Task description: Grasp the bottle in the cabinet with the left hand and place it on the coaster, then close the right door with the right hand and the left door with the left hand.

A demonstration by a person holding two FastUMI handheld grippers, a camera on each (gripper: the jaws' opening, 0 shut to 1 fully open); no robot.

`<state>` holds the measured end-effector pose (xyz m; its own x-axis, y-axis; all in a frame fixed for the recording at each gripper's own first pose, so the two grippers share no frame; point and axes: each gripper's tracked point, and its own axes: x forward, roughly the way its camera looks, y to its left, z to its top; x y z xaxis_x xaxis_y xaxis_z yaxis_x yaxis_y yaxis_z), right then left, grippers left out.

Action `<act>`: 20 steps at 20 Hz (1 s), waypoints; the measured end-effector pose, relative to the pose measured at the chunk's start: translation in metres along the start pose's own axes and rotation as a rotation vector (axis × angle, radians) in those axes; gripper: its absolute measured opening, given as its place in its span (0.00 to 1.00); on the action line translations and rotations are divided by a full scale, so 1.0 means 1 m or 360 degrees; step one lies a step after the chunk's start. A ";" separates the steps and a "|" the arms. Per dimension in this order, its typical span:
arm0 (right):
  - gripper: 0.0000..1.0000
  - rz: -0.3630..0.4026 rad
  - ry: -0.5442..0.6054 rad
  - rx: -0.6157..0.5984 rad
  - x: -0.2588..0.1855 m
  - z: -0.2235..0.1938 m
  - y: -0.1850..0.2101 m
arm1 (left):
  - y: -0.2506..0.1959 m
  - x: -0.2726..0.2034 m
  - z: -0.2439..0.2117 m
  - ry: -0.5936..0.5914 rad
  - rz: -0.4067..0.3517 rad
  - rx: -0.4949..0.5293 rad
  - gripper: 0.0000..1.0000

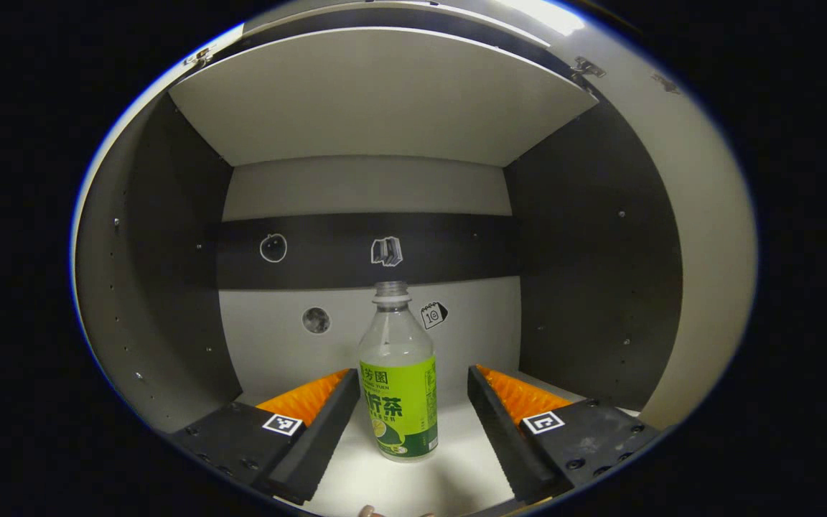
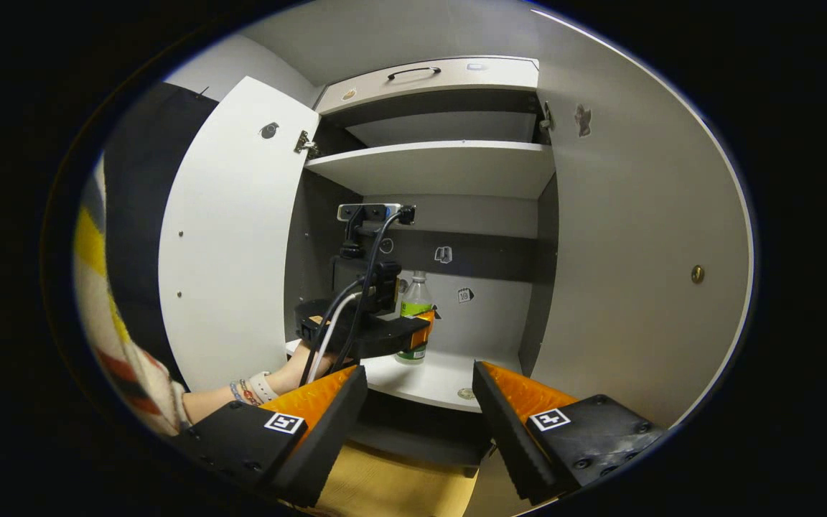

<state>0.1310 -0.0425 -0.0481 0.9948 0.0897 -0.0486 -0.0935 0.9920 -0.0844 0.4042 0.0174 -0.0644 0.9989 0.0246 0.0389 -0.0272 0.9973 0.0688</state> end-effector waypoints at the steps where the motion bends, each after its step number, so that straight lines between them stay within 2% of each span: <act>1: 0.98 0.0003 0.0001 -0.0003 0.001 -0.001 0.000 | 0.002 0.005 -0.003 0.0008 0.0003 -0.0009 0.95; 9: 0.98 0.0006 0.0036 -0.0005 0.016 -0.008 0.000 | 0.009 0.034 -0.017 0.0037 0.0025 -0.0028 0.95; 11: 0.98 0.0000 0.0044 0.0009 0.017 -0.010 -0.002 | 0.010 0.038 -0.019 0.0046 0.0024 -0.0009 0.93; 12: 0.98 0.0000 0.0045 0.0016 0.018 -0.010 -0.001 | 0.010 0.034 -0.017 0.0037 0.0017 -0.0010 0.84; 13: 0.98 -0.0003 0.0050 0.0019 0.019 -0.010 -0.002 | 0.008 0.037 -0.019 0.0036 0.0014 -0.0012 0.80; 20: 0.98 -0.0020 0.0046 0.0027 0.016 -0.010 -0.004 | 0.007 0.030 -0.010 0.0022 0.0004 -0.0013 0.78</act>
<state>0.1473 -0.0463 -0.0581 0.9943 0.0747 -0.0764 -0.0799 0.9945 -0.0684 0.4345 0.0261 -0.0726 0.9993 0.0279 0.0252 -0.0294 0.9977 0.0607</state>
